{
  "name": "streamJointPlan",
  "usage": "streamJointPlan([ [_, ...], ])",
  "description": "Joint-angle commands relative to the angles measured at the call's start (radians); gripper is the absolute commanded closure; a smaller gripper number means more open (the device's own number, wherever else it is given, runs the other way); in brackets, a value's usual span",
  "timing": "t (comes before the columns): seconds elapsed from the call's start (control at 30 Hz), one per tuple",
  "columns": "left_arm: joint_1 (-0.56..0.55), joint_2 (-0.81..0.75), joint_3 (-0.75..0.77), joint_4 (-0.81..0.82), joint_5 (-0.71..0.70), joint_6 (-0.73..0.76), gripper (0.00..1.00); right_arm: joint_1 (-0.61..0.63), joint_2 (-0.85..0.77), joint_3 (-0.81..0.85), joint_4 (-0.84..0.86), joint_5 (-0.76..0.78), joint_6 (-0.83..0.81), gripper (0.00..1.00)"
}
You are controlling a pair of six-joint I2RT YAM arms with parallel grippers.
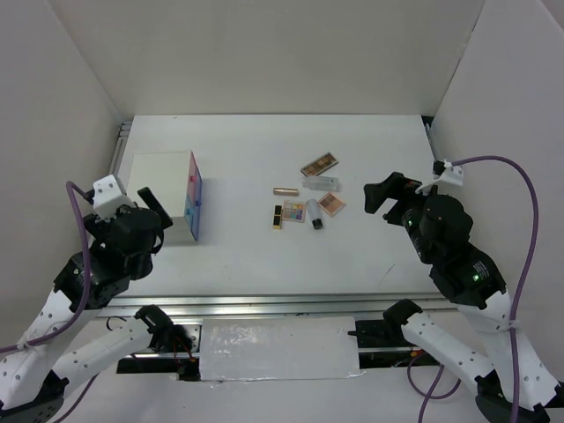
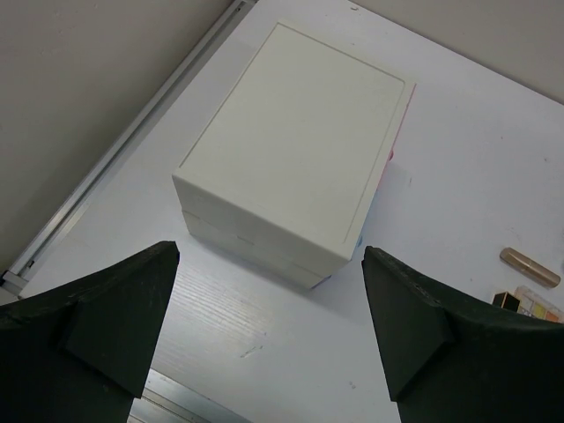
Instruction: Organize the makeup
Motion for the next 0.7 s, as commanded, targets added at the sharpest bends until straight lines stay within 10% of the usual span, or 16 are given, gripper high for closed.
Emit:
streamJointPlan([
  [0.0, 0.005, -0.01, -0.013, 0.019, -0.021, -0.005, 0.0, -0.003, -0.026, 0.009, 0.012, 0.022, 0.01, 0.0],
  [0.4, 0.006, -0.066, -0.034, 0.079, 0.022, 0.049, 0.01, -0.003, 0.004, -0.039, 0.143, -0.093, 0.005, 0.0],
  [0.67, 0.035, -0.011, -0.034, 0.071, 0.02, 0.039, 0.01, -0.005, 0.178, -0.163, 0.515, -0.474, 0.167, 0.0],
])
